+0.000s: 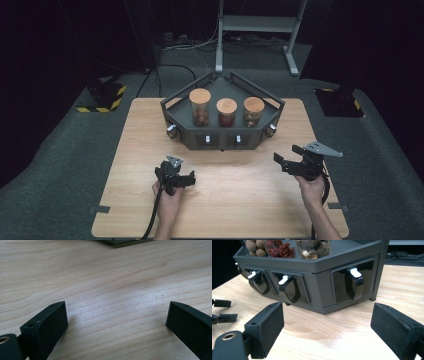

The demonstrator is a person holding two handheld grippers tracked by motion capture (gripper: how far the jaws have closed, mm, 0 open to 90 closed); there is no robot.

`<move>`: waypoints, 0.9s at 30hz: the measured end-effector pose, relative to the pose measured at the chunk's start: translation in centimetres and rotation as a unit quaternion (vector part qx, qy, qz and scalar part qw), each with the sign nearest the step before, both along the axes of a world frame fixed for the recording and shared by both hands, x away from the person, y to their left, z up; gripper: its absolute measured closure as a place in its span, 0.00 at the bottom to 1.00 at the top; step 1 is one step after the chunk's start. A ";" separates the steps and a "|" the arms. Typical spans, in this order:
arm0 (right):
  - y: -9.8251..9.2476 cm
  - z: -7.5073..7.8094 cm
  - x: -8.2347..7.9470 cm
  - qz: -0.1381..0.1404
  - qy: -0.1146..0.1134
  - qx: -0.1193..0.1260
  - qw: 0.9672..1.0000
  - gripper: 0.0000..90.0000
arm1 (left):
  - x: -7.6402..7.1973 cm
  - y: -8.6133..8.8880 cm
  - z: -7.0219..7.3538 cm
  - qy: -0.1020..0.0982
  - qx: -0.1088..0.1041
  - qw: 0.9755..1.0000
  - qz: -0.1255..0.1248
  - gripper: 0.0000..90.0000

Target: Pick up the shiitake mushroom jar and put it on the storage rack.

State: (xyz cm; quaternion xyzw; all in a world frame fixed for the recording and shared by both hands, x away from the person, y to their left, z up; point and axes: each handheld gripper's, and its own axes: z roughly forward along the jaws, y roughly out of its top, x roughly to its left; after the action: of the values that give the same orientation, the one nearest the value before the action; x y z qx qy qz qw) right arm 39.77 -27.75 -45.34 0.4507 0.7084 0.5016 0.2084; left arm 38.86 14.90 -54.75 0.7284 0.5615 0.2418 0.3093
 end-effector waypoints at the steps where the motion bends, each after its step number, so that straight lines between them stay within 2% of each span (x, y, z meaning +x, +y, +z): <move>1: 0.1 -0.1 0.0 0.001 0.001 -0.002 1.000 0.13 | 0.0 0.0 0.0 0.000 0.000 1.000 0.000 0.04; 15: 0.7 -2.2 -0.2 -0.002 0.017 -0.022 1.000 0.13 | 0.0 0.0 0.0 0.000 0.002 1.000 -0.001 0.04; 27: 1.1 -2.9 -0.4 0.001 0.016 -0.031 0.999 0.13 | 0.0 0.0 0.0 0.000 0.002 1.000 -0.001 0.04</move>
State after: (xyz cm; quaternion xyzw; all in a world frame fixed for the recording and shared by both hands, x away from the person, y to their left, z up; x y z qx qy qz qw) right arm 39.39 -26.63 -48.20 0.4513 0.7276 0.4719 0.2103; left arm 38.82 14.90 -54.74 0.7295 0.5604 0.2426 0.3081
